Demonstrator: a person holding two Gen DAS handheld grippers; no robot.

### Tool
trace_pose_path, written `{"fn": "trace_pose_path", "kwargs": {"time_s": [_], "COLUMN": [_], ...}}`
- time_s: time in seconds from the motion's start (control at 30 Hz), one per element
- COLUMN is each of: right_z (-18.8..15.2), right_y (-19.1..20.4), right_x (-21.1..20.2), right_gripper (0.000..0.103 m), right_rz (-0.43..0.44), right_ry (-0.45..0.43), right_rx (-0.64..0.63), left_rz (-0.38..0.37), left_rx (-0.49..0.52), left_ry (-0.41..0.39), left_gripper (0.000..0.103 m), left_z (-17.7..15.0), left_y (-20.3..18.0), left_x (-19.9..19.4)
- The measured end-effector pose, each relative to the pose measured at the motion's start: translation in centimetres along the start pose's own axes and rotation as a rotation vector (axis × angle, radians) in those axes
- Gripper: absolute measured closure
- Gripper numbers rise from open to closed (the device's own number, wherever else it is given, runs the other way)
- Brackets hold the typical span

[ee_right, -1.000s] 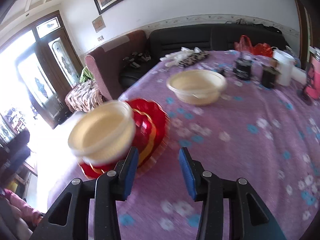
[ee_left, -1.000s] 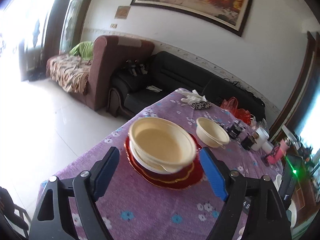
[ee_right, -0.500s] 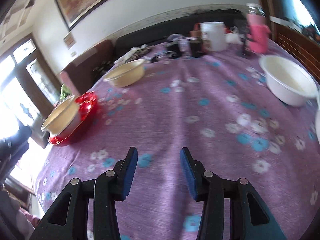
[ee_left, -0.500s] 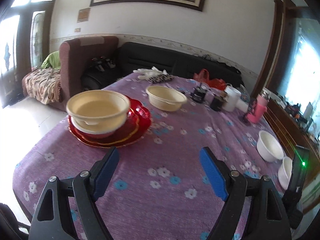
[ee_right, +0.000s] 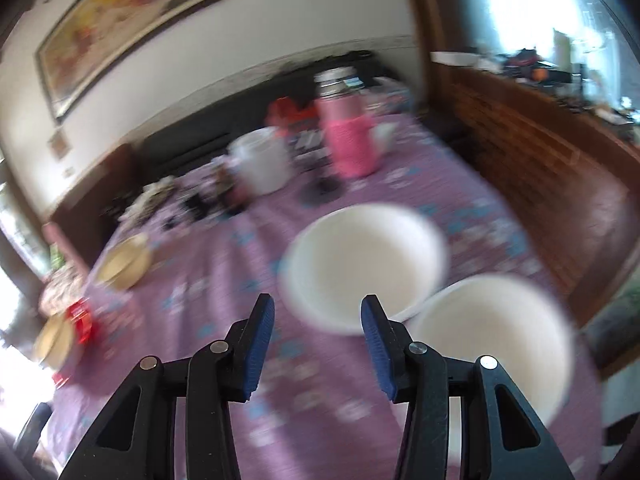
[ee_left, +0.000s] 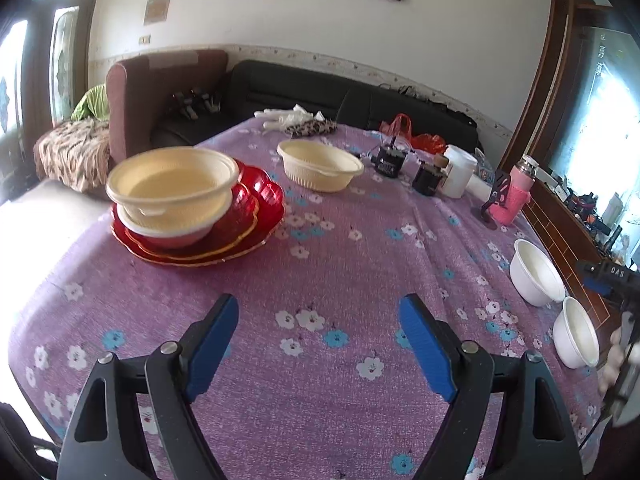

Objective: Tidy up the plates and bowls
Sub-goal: 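Move both grippers toward the white paper plate on the table, then close the right gripper on the white plate rim while the left gripper grasps it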

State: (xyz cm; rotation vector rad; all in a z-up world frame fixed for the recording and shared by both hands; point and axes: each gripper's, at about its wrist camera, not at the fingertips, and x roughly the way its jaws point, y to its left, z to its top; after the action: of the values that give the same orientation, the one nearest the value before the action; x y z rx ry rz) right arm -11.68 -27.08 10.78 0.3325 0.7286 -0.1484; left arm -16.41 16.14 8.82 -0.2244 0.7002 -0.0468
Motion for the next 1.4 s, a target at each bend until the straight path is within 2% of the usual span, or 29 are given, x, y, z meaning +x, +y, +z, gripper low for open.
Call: {"fn": "trace_pose_path", "kwargs": {"time_s": [0.13,0.3,0.43,0.6,0.7,0.9,1.0,1.2,1.4], "right_z": [1.7,2.4,3.0,3.9,4.4,6.2,6.8,6.6,6.1], "right_y": [-4.0,-5.4,-6.2,-7.5,-8.0,-8.3,-8.3,-8.7,-9.0], "right_x": [1.4,2.8,3.4,4.6,5.6,8.2,9.5,12.1,14.3], "right_gripper": [0.054,0.054,0.054,0.054,0.054,0.054,0.054,0.054,0.054], "right_rz": [-0.007,-0.022,-0.032,-0.025,-0.022,-0.043,-0.064,-0.105,-0.116], "right_ry": [0.042,0.06,0.061,0.07,0.089,0.169,0.223,0.328,0.41], "right_rx": [0.102,0.119,0.12,0.139,0.148,0.104,0.069,0.027,0.018], "left_rz": [-0.001,-0.027,-0.135,-0.305,-0.357,-0.365,-0.345,-0.317,-0.295], "left_rx": [0.027,0.08,0.13,0.165,0.191,0.258,0.251,0.163,0.096], "left_ry": [0.02,0.026,0.071,0.18,0.231,0.35,0.417,0.545,0.63], "left_gripper": [0.021,0.021,0.021,0.021,0.021,0.021,0.026,0.029,0.029], "left_z": [-0.3,0.2,1.9,4.9,6.1,7.4,7.0,5.5,3.7], "left_y": [-1.0,-3.3,-7.2,-13.5,-17.2,-24.8,-27.1,-28.8,-30.1], "left_x": [0.8,1.2,2.4,5.7,7.7,13.3,16.8,22.6,25.7]}}
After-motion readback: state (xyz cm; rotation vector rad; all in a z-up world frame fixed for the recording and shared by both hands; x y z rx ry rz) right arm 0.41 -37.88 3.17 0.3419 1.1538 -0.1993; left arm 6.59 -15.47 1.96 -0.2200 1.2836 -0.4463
